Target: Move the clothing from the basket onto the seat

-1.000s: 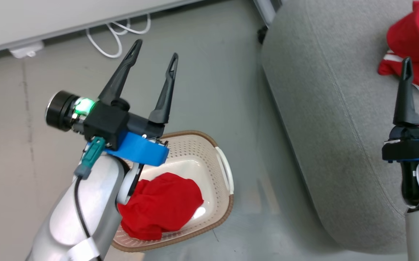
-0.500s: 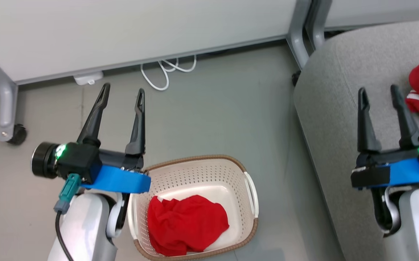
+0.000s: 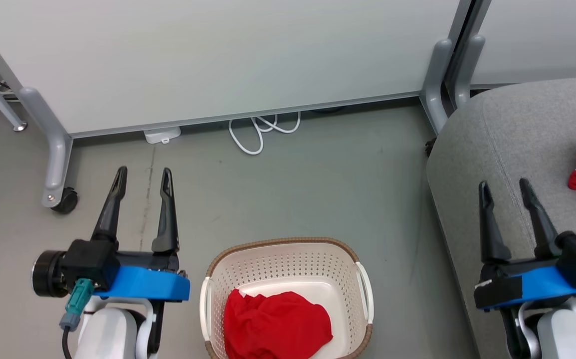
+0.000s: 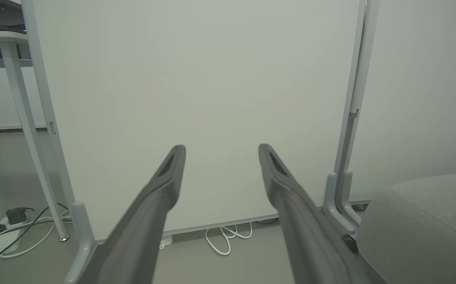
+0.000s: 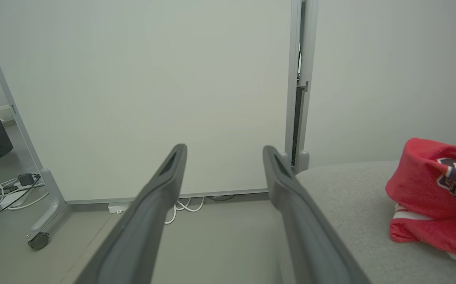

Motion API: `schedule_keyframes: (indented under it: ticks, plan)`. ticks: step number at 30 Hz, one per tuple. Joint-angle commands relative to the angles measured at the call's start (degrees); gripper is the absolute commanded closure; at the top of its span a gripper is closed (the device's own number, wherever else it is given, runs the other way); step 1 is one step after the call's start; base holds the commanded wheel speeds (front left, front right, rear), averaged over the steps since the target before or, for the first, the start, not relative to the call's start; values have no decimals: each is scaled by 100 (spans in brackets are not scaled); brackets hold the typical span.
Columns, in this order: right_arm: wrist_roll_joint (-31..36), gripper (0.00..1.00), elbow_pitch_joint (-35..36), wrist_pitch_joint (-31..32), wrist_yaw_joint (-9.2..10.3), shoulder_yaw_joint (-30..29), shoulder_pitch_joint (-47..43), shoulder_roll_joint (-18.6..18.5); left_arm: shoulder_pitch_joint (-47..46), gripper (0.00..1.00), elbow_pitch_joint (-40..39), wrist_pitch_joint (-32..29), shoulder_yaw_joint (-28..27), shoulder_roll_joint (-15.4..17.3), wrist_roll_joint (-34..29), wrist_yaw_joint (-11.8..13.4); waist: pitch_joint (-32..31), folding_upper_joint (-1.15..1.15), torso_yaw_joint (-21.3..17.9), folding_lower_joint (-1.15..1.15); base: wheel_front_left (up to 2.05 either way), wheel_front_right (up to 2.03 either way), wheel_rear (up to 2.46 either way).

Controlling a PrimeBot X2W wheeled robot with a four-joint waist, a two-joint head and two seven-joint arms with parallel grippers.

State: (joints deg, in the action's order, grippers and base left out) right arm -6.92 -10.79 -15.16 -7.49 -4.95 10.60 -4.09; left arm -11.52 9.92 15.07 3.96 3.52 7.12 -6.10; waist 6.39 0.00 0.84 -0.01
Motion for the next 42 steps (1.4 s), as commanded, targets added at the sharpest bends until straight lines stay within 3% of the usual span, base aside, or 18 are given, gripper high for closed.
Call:
schedule_keyframes:
  ticks: [1,28,35,42]
  plan:
    - [6,0,-26,1,-1,-1,-106,21,75,0,-2,15,-29,-8,-27,-21,-33,0,26,1,0,0,0]
    - [-4,0,-118,0,-1,-47,-469,121,388,0,172,15,-98,-66,-31,-139,-182,0,127,1,0,0,0]
    - [6,0,-98,0,-1,-24,-394,123,83,0,400,15,205,-58,-186,-150,-131,0,100,1,0,0,0]
    - [-72,0,-35,1,-1,-9,-148,123,-533,0,1005,15,948,233,-54,-136,163,0,-31,1,0,0,0]
